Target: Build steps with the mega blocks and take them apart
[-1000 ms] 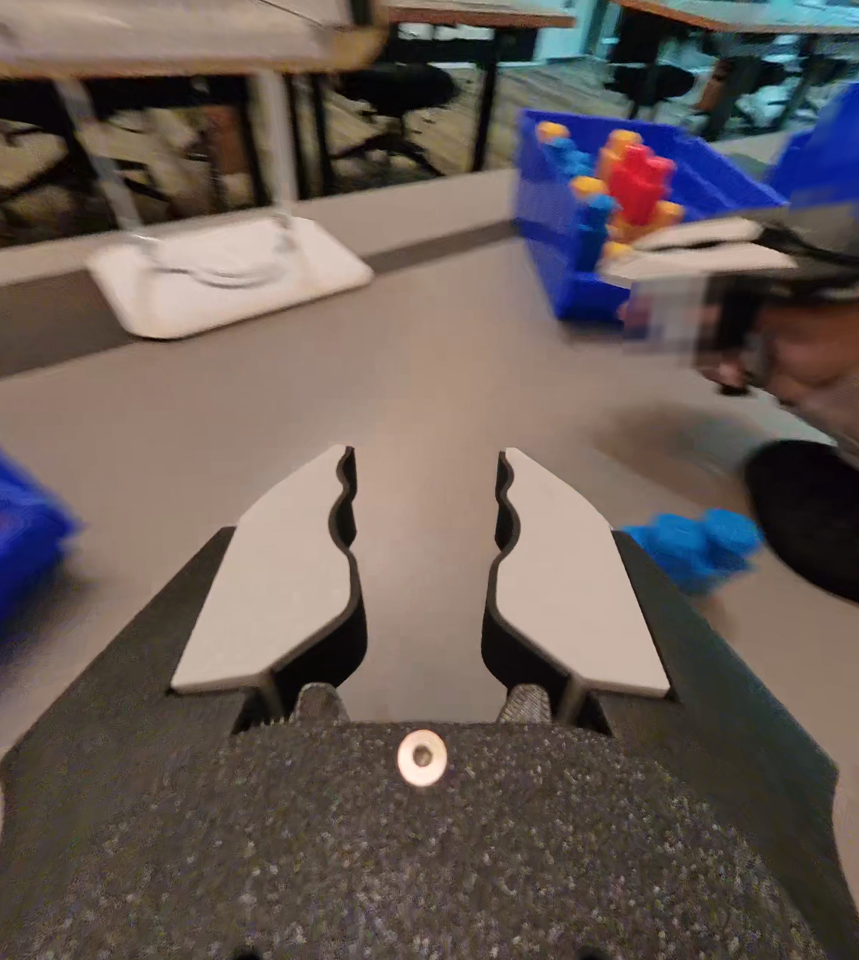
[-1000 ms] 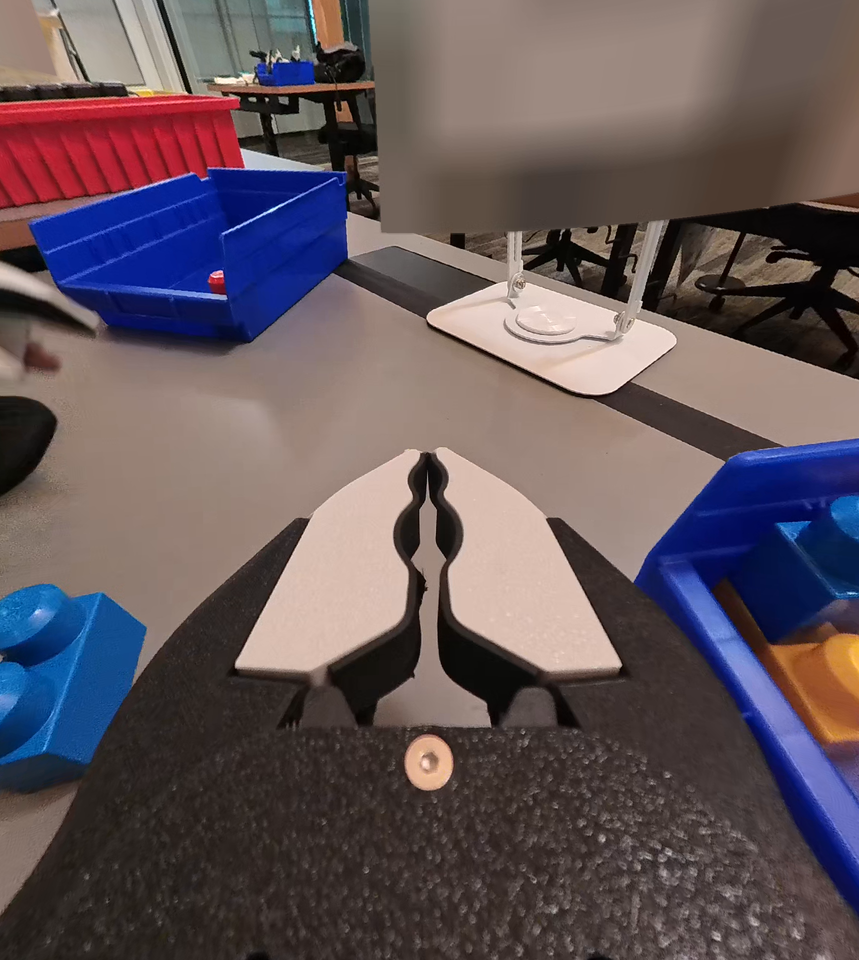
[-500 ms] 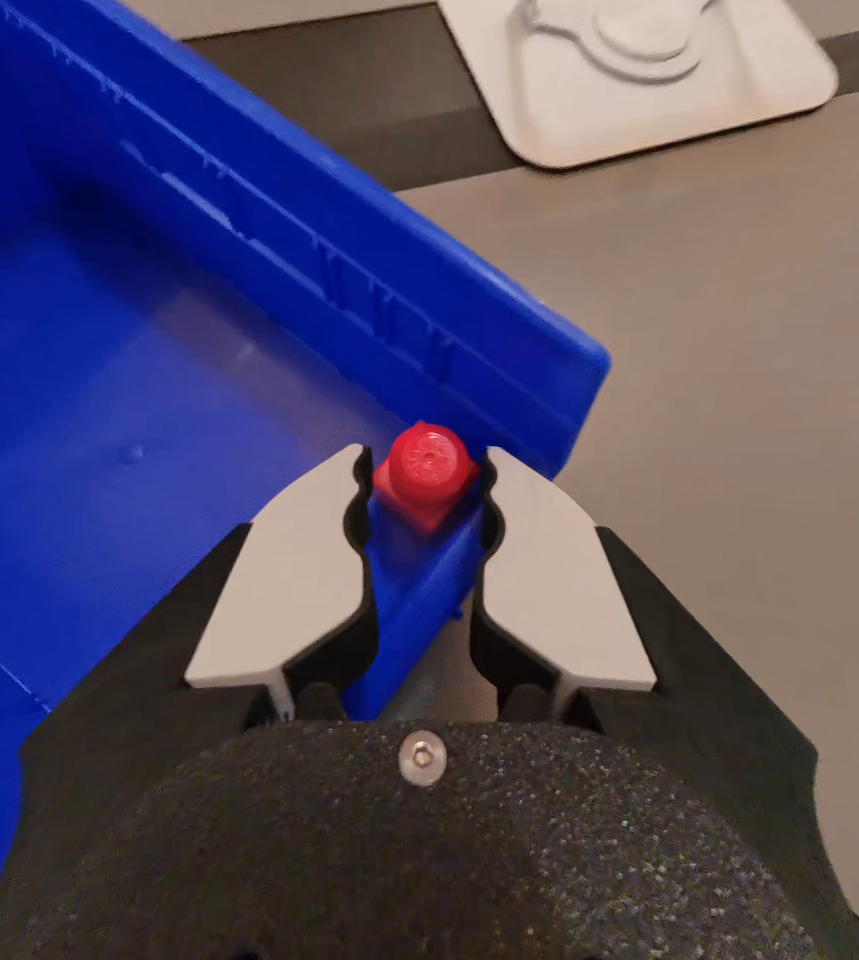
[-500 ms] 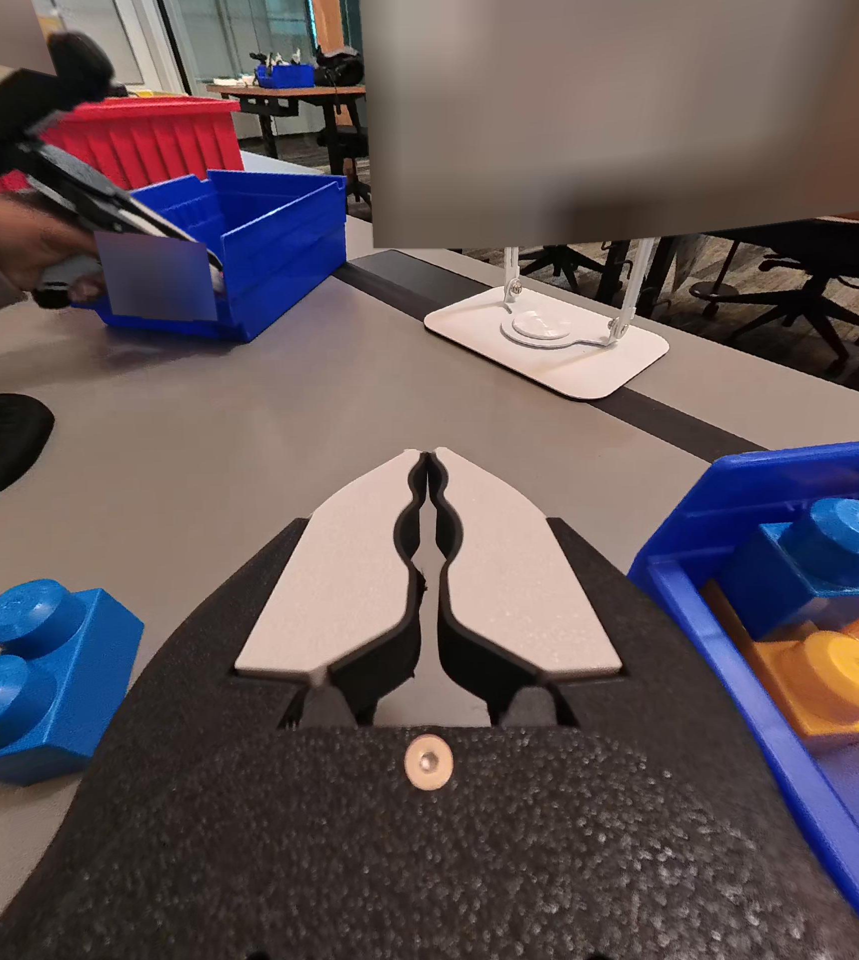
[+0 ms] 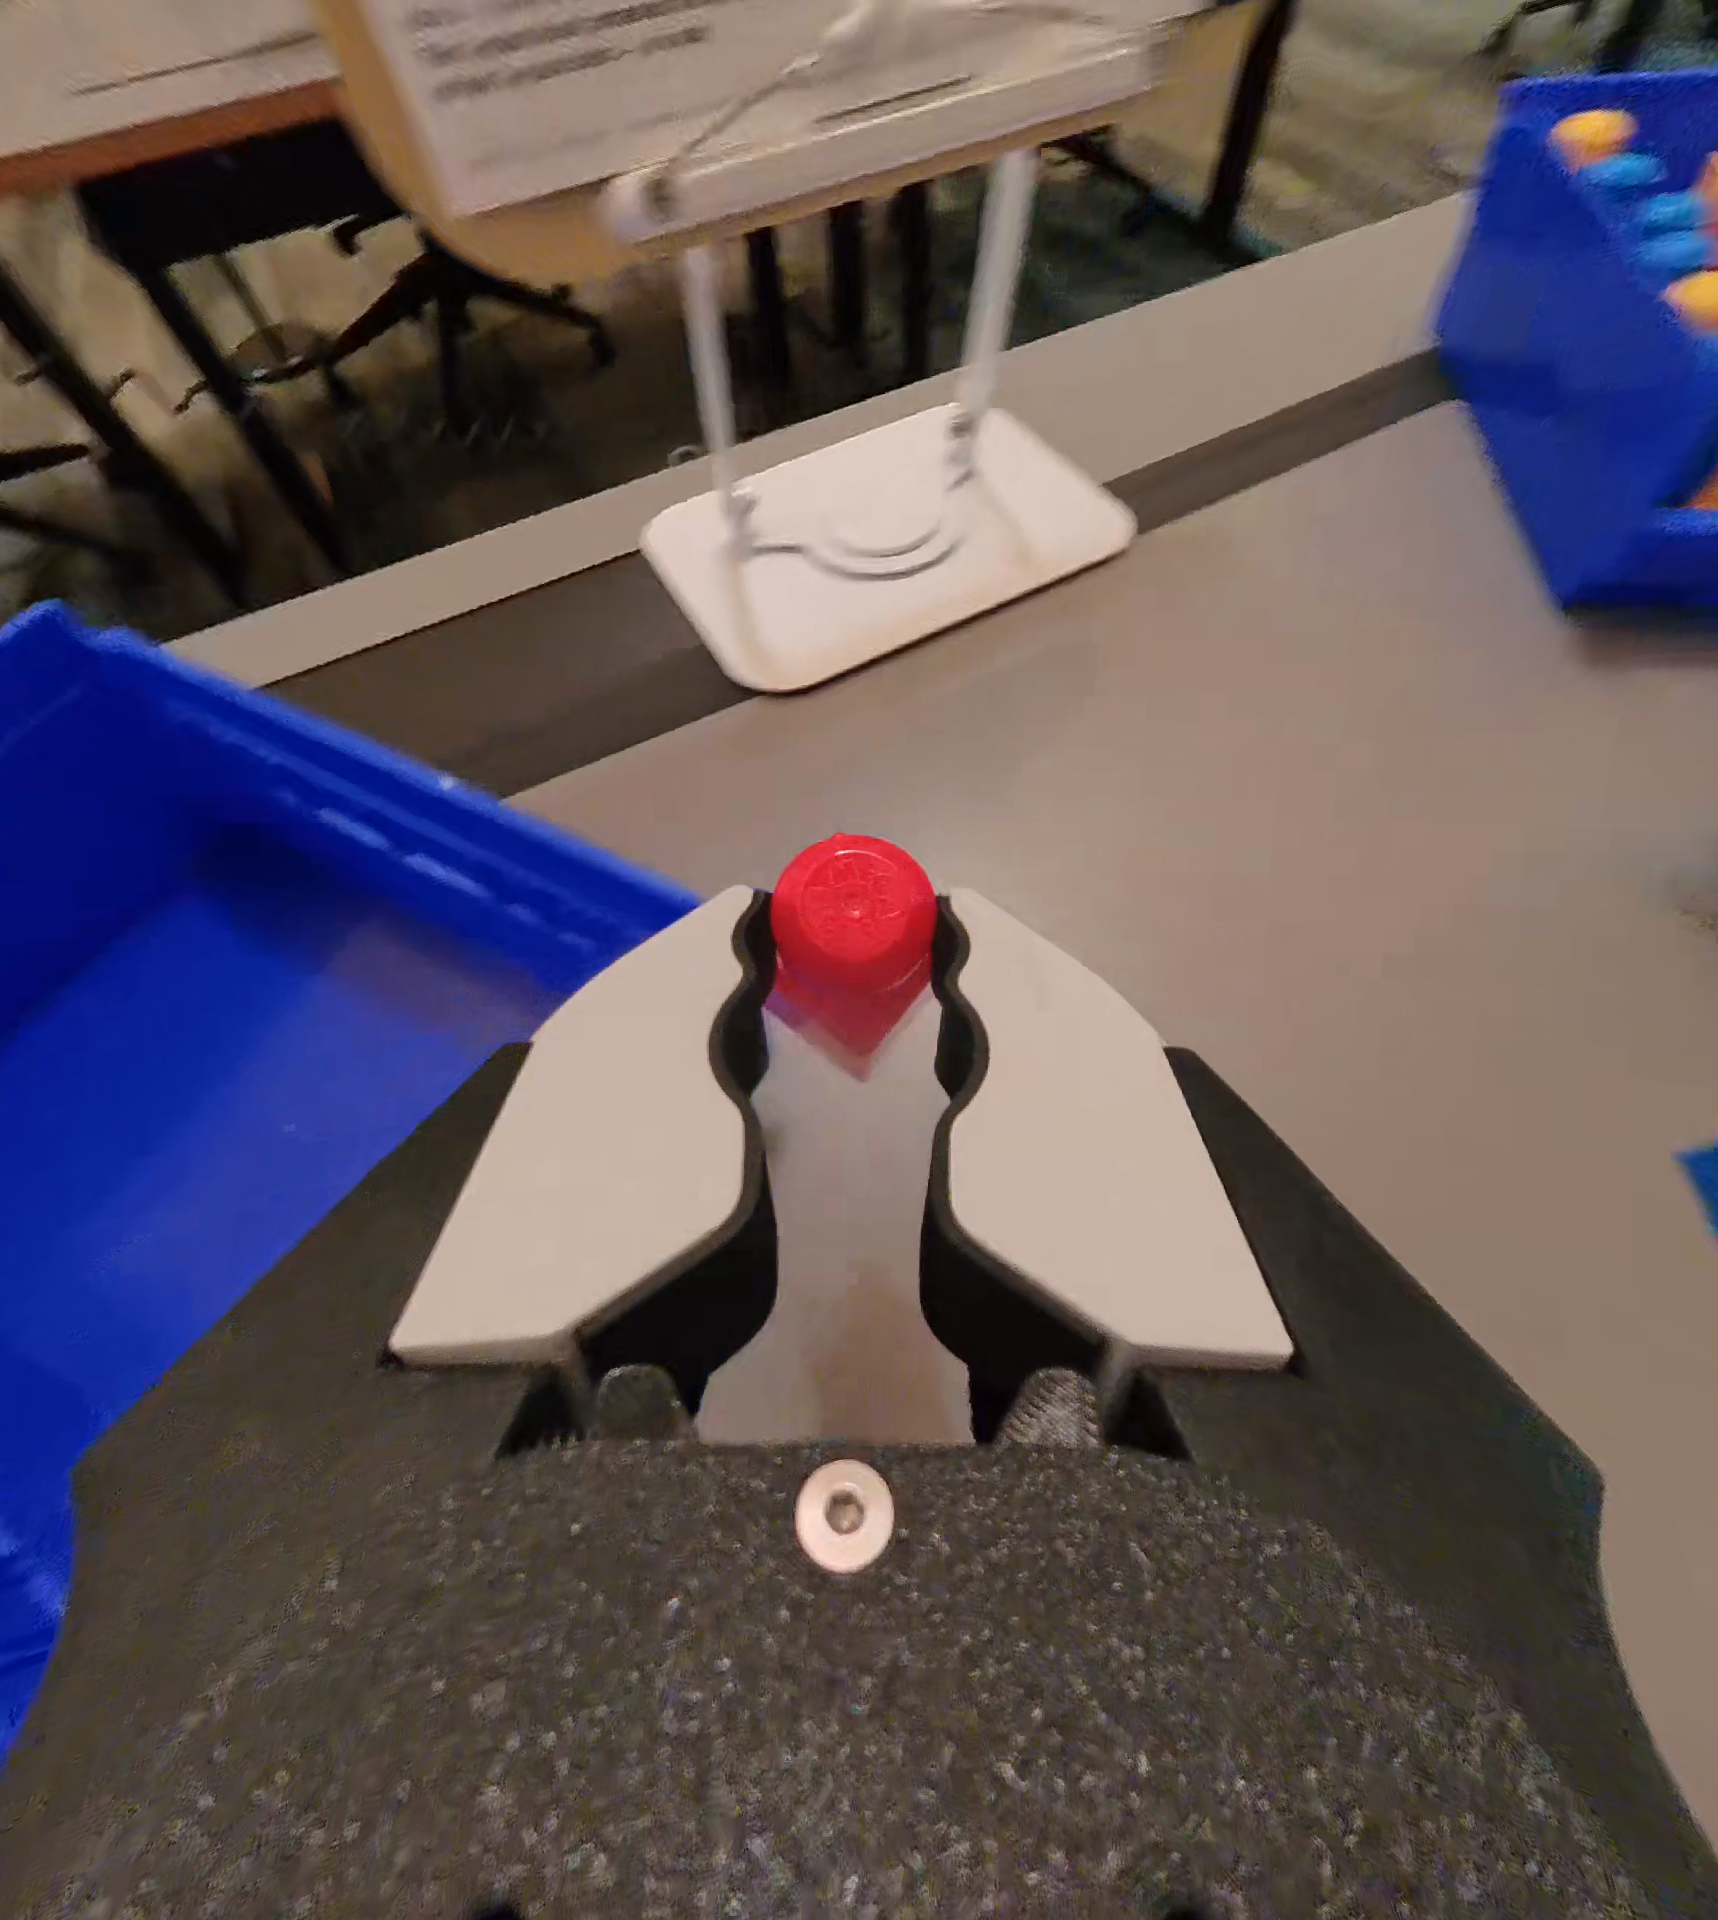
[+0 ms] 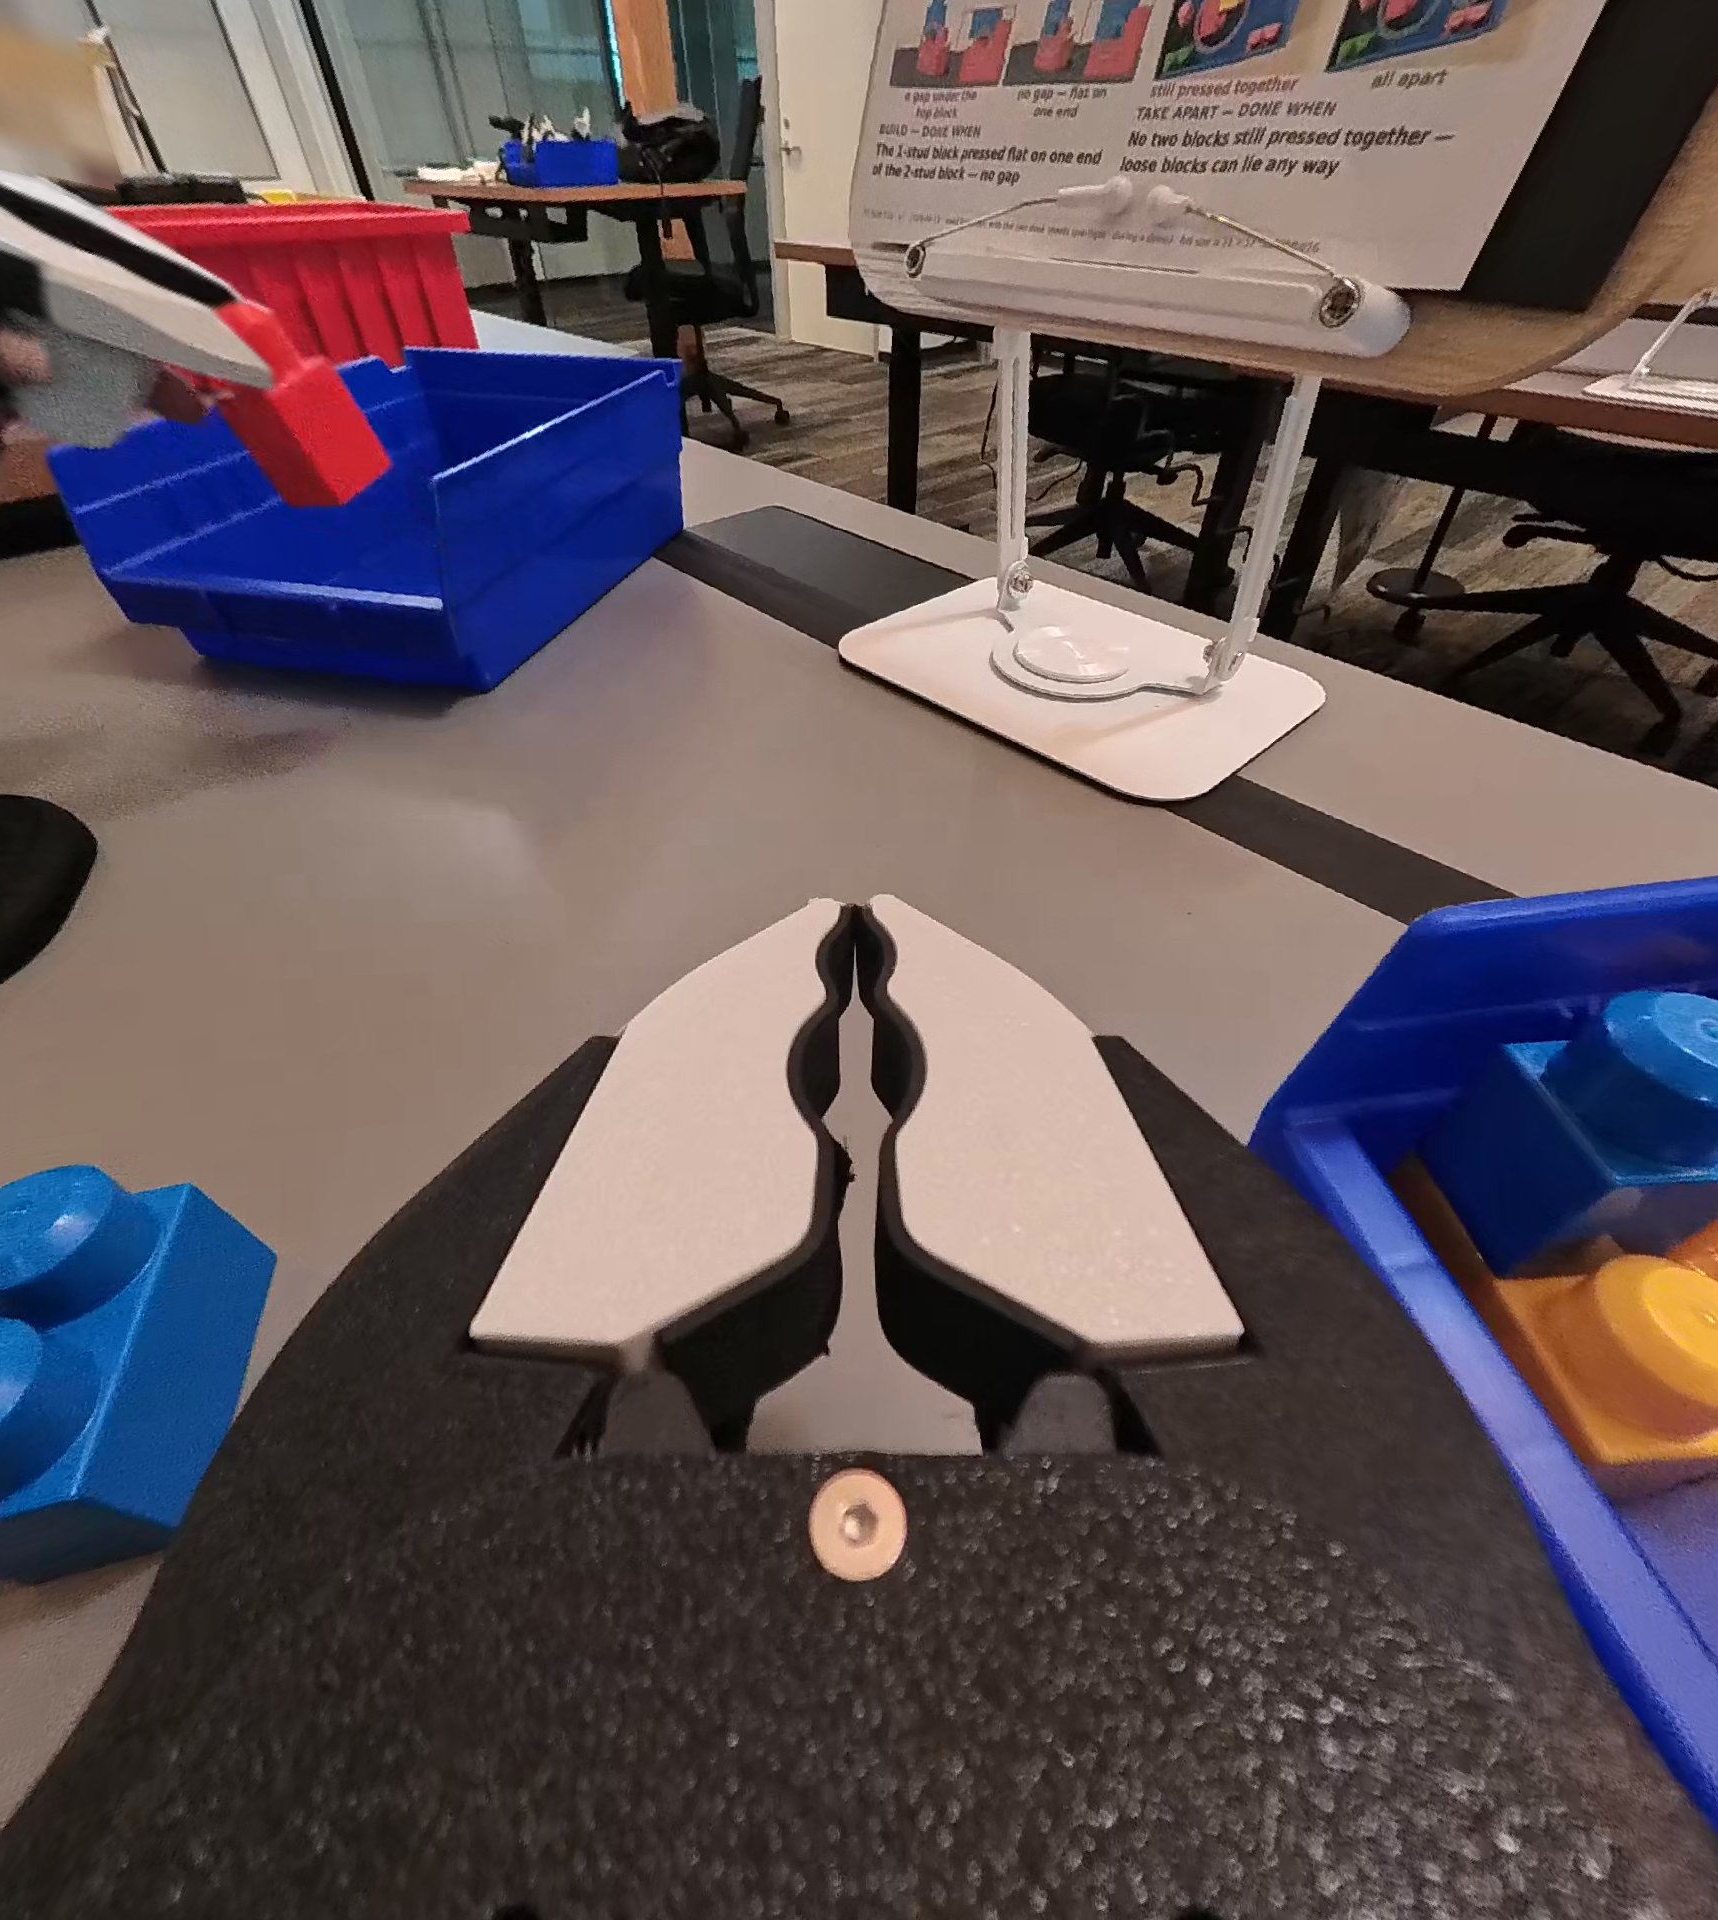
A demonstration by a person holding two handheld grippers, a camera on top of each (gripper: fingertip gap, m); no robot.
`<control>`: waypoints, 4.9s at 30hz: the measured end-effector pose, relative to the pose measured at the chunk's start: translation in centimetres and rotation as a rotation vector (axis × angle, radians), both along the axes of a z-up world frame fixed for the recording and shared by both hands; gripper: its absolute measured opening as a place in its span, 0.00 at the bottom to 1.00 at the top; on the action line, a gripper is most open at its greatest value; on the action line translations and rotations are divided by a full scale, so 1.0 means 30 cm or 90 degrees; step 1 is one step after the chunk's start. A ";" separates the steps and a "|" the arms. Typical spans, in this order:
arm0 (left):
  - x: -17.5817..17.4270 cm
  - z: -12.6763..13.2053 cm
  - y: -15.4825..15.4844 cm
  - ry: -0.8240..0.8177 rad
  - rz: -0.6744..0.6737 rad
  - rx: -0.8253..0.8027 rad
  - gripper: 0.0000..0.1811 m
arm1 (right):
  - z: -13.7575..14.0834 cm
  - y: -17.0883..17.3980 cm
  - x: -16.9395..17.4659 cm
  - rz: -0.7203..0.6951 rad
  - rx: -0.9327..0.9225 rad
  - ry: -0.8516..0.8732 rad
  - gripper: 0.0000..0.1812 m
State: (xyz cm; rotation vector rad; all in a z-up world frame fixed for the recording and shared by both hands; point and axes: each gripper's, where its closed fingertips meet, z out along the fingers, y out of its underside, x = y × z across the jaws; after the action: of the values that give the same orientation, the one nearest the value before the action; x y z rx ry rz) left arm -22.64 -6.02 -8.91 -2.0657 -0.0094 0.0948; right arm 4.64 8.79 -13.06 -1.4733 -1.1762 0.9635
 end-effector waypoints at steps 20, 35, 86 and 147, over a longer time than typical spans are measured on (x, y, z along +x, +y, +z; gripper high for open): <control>0.526 -0.365 -0.098 -0.062 -0.209 -0.128 0.16 | -0.015 -0.029 -0.020 0.006 0.038 -0.049 0.00; 0.513 -0.230 -0.094 -0.122 -0.218 0.072 0.27 | -0.204 -0.521 0.055 0.295 -0.035 -0.555 0.36; 0.344 0.156 -0.282 -0.275 -0.324 0.462 0.20 | -0.233 -0.614 -0.400 0.444 0.130 -0.491 0.33; 0.752 0.025 -0.250 -0.181 -0.524 0.311 0.22 | 0.257 -0.669 -0.057 0.475 -0.037 0.090 0.18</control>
State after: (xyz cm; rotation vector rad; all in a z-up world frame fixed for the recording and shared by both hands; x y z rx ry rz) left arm -0.07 -13.52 -8.17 -1.4472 0.5800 -0.6437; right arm 2.92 -11.26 -5.36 -0.9781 -1.6390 1.5780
